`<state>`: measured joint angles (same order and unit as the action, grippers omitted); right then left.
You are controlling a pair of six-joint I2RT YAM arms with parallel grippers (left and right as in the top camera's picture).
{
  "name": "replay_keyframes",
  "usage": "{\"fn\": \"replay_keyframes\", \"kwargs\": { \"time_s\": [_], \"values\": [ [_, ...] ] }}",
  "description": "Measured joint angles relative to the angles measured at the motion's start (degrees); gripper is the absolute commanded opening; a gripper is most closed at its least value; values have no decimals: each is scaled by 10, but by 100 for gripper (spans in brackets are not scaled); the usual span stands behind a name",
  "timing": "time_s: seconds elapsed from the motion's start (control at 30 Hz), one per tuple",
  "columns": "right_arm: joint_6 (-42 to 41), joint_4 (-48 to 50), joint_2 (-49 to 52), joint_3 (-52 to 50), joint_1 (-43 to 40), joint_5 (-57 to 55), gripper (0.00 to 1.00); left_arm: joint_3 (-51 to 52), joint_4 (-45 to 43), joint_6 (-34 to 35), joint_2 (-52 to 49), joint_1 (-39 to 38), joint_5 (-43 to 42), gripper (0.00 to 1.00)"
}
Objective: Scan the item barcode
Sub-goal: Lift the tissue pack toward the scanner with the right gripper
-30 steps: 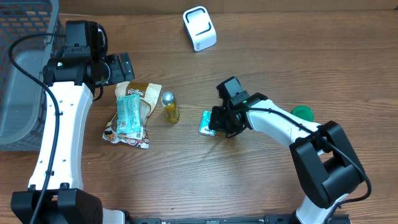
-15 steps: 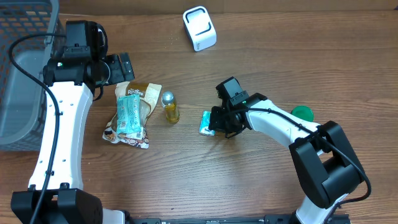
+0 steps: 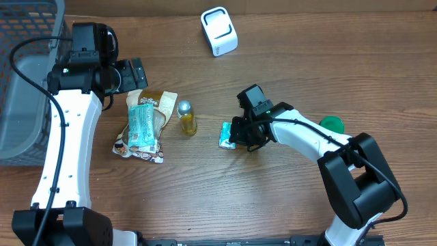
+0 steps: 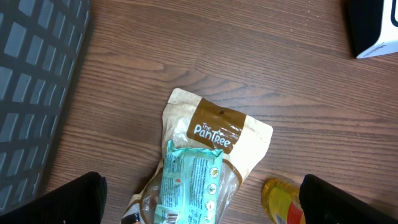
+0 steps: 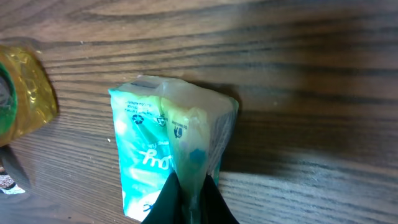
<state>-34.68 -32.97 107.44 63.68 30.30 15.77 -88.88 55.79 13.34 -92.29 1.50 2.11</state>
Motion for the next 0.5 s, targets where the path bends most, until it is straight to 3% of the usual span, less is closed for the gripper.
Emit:
{"fn": "replay_keyframes", "kwargs": {
  "time_s": [0.27,0.5],
  "values": [
    [31,-121,0,67,-13,-7,4,0,0,0,0,0,0,100],
    [72,-299,1,263,-14,-97,4,0,0,0,0,0,0,100]
  ]
}}
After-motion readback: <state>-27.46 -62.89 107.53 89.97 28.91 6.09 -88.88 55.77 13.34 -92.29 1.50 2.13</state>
